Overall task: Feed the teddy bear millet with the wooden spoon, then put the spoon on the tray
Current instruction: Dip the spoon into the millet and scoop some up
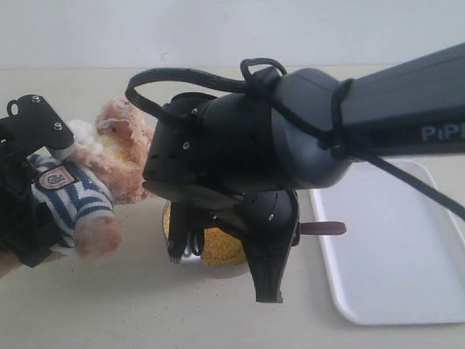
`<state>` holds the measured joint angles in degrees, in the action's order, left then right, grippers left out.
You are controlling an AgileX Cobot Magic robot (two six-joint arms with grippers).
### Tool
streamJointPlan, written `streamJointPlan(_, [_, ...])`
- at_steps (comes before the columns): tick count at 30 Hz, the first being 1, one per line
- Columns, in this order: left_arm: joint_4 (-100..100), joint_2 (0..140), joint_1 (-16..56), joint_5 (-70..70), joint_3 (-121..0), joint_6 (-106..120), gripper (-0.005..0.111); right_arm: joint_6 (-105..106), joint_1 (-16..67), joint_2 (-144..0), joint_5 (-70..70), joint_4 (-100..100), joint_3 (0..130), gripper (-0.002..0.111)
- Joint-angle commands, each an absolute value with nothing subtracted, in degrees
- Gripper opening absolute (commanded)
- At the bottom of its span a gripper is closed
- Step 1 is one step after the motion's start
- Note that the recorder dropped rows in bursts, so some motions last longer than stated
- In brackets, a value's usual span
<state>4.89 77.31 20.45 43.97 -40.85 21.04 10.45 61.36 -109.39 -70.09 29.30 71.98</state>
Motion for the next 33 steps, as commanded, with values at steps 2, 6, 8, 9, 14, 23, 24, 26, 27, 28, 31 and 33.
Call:
streamJointPlan(2, [4.27,76.74,20.65,42.86,-40.74,20.33,0.004,10.5,60.47,-108.6,-69.96,28.34,72.15,0.0])
streamJointPlan(6, [4.27,76.74,20.65,42.86,-40.74,20.33,0.004,10.5,57.48,-108.6,-69.96,23.49,72.91,0.0])
streamJointPlan(8, [4.27,76.74,20.65,42.86,-40.74,20.33,0.004,10.5,54.89,-108.6,-69.96,17.68,75.2,0.0])
streamJointPlan(9, [4.27,76.74,20.65,42.86,-40.74,20.33,0.004,10.5,54.17,-108.6,-69.96,15.55,76.81,0.0])
streamJointPlan(14, [4.27,76.74,20.65,42.86,-40.74,20.33,0.004,11.11,54.19,-108.6,-69.96,11.85,78.07,0.0])
streamJointPlan(23, [4.27,76.74,20.65,43.2,-40.74,20.33,0.004,11.48,48.96,-107.16,-69.96,1.07,78.07,0.0])
streamJointPlan(24, [4.1,76.74,20.65,43.2,-40.74,20.33,0.004,11.61,48.43,-106.73,-69.96,0.43,78.07,0.0])
streamJointPlan(26, [3.99,76.74,20.65,43.2,-40.74,20.33,0.004,12.17,47.74,-105.82,-69.96,-0.81,78.07,0.0])
streamJointPlan(27, [3.87,76.74,20.65,43.2,-40.74,20.33,0.004,12.17,47.31,-105.53,-69.96,-1.52,78.07,0.0])
streamJointPlan(28, [3.87,76.74,20.65,43.2,-40.74,20.33,0.004,12.31,46.99,-105.15,-69.96,-2.27,78.07,0.0])
streamJointPlan(31, [3.88,76.74,20.65,43.09,-40.74,20.33,0.004,12.56,46.53,-104.4,-69.96,-4.43,77.86,0.0])
streamJointPlan(33, [3.88,76.74,20.65,43.09,-40.74,20.33,0.004,12.84,46.28,-104.4,-69.96,-6.56,77.86,0.0])
